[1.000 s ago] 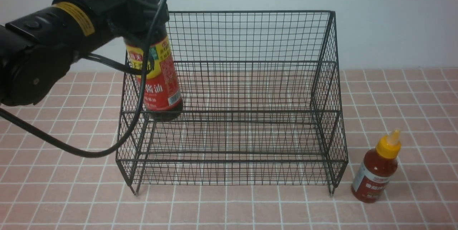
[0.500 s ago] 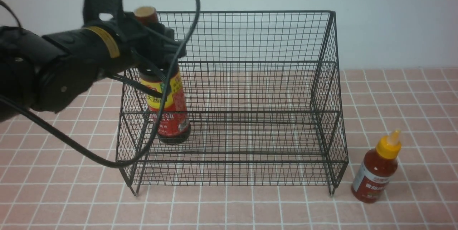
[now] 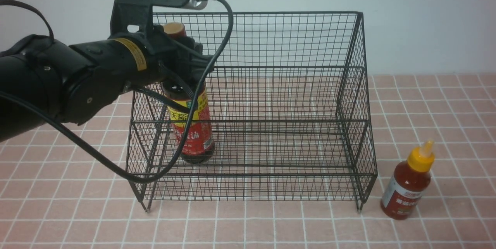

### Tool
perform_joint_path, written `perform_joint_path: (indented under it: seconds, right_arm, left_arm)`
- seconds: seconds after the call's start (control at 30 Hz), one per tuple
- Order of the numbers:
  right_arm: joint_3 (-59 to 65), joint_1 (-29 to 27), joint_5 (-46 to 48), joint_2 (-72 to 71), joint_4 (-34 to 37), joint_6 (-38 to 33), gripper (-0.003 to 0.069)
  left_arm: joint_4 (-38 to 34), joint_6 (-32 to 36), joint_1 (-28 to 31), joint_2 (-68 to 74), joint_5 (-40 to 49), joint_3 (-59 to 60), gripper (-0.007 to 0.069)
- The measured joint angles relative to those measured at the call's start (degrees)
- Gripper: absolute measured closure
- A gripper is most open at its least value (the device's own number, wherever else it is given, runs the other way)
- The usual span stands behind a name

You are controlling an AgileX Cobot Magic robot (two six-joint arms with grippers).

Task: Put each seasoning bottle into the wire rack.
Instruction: Use the left arm to put the condiment bottle back on the shelf, then use the right arm to grab the condiment bottle closest to it

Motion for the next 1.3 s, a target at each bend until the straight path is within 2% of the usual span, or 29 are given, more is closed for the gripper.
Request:
perform_joint_path:
  seconds: [0.17, 0.47, 0.6, 0.7, 0.73, 0.8, 0.87, 1.07, 1.3]
  right_arm:
    - [0.00, 0.00, 0.00, 0.00, 0.00, 0.00, 0.0668]
    - [0.00, 0.00, 0.00, 0.00, 0.00, 0.00, 0.0668]
    - [0.00, 0.00, 0.00, 0.00, 0.00, 0.00, 0.0668]
    - [0.00, 0.00, 0.00, 0.00, 0.00, 0.00, 0.0668]
    - [0.00, 0.00, 0.00, 0.00, 0.00, 0.00, 0.0668]
    - [0.00, 0.00, 0.00, 0.00, 0.00, 0.00, 0.0668]
    - [0.00, 0.00, 0.00, 0.00, 0.00, 0.00, 0.0668]
    - [0.00, 0.00, 0.00, 0.00, 0.00, 0.00, 0.0668]
    - [0.00, 0.00, 0.00, 0.00, 0.00, 0.00, 0.0668]
  left_arm:
    - [-0.05, 0.00, -0.15, -1.43, 2.75, -0.34, 0.0183]
    - [-0.22, 1.78, -0.17, -11.74, 9.41, -0.34, 0.0166]
    - [-0.22, 2.99, -0.17, -20.83, 14.79, -0.38, 0.0229]
    - [-0.66, 3.18, -0.17, -27.78, 20.66, -0.40, 0.0372]
    - [-0.64, 3.23, -0.17, -28.18, 21.07, -0.40, 0.0383]
    - [-0.82, 3.44, -0.17, -33.17, 26.23, -0.40, 0.0531]
    - [-0.94, 3.44, -0.17, -36.67, 30.88, -0.40, 0.0601]
    - [-2.13, 3.28, -0.17, -45.19, 37.38, -0.45, 0.0631]
    - [-2.32, 2.96, -0.17, -49.41, 37.57, -0.51, 0.0631]
